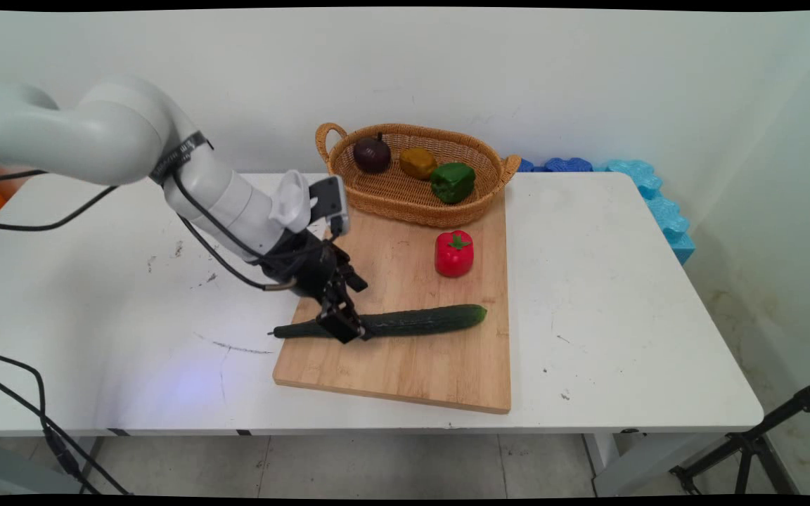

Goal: Pick up the cucumber from the cutting board, then place the picked object in the vegetable basket

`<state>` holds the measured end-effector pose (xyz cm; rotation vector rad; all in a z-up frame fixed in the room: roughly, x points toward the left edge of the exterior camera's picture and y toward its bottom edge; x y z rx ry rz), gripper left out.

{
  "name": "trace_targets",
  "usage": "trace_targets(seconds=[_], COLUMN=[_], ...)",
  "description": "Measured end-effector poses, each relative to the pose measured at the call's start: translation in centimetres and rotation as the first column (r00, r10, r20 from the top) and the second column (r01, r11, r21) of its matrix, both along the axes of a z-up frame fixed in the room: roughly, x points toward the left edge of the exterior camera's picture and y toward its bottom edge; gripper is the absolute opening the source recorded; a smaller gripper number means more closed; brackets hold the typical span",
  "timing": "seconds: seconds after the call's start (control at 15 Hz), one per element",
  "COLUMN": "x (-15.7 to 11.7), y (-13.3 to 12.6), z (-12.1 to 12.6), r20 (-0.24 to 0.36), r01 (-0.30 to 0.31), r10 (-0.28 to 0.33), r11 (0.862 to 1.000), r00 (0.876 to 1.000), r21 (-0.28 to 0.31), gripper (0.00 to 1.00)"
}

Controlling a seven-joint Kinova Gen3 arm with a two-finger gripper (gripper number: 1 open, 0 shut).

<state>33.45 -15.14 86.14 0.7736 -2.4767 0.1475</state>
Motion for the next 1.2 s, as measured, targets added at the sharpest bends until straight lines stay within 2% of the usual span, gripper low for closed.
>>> trace_targets(seconds=[0.47, 0.53, 0.87, 1.2], x=[0.1, 0.1, 0.2, 0.4], y=[0.2, 0.2, 0.1, -0.4], z=[-2.3, -2.5, -2.9, -1.6], r20=[0.059, 0.068, 0.099, 0.110], r01=[0.054, 0.061, 0.099, 0.124], r10=[-0.054, -0.060, -0.095, -0.117], r11=[0.998, 0.998, 0.995, 0.990], r00=[0.997, 0.996, 0.991, 0.987], r21=[-0.008, -0.012, -0.031, -0.062], gripper=[1.00, 0.00, 0.00, 0.00])
